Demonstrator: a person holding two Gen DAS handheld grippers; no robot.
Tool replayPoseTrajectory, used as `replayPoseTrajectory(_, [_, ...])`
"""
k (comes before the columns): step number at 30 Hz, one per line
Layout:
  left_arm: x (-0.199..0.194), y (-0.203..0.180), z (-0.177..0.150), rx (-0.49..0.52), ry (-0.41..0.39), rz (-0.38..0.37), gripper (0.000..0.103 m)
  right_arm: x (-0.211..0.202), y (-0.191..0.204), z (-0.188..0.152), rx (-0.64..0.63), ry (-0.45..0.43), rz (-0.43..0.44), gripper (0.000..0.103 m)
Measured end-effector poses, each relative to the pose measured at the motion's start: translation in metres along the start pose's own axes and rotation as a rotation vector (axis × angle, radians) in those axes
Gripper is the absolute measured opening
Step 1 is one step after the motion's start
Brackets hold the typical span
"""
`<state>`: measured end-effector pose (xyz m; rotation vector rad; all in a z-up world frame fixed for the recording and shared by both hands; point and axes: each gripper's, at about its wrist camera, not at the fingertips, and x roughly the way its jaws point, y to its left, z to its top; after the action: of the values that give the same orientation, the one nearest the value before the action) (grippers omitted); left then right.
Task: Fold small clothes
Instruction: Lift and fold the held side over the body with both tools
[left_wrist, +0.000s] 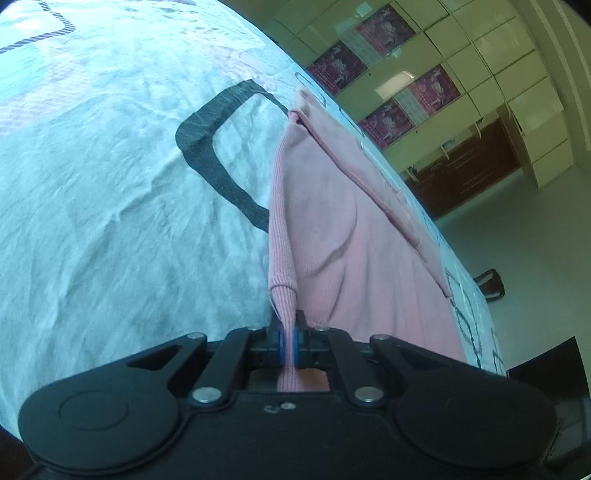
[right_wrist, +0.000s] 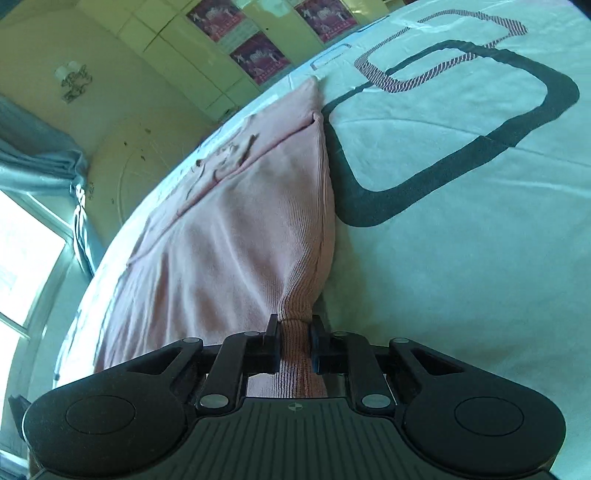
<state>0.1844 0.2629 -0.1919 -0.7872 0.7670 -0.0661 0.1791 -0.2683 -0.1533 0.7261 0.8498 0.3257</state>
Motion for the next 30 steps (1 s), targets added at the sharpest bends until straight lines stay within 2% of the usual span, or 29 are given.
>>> replayPoseTrajectory(3, [-0.008,-0.008,0.006,0.004,-0.038,-0.025,0.003,-0.010,0.006,0.012,-0.003,-0.035,0.040,0.014])
replayPoseTrajectory(6, [-0.013,-0.020,0.022,-0.012,-0.094,-0.089,0.003,-0.012,0.019,0.035,-0.044,-0.063,0.072,0.014])
replayPoseTrajectory(13, [0.020,-0.070,0.096,0.028,-0.190,-0.181,0.003,0.017,0.055,0.122,-0.099,-0.142,0.107,0.014])
replayPoseTrajectory(16, [0.054,-0.086,0.139,0.030,-0.208,-0.217,0.003,0.041,0.068,0.166,-0.088,-0.165,0.094,0.014])
replayPoseTrajectory(19, [0.096,-0.099,0.182,0.048,-0.200,-0.215,0.003,0.074,0.075,0.211,-0.067,-0.167,0.079,0.014])
replayPoseTrajectory(25, [0.204,-0.102,0.260,0.049,-0.103,-0.131,0.003,0.180,0.059,0.290,0.041,-0.113,0.022,0.014])
replayPoseTrajectory(29, [0.278,-0.089,0.294,0.077,-0.007,-0.078,0.004,0.251,0.047,0.314,-0.009,-0.062,-0.096,0.015])
replayPoseTrajectory(30, [0.286,-0.088,0.296,0.095,-0.011,-0.061,0.008,0.261,0.044,0.316,-0.009,-0.062,-0.130,0.025])
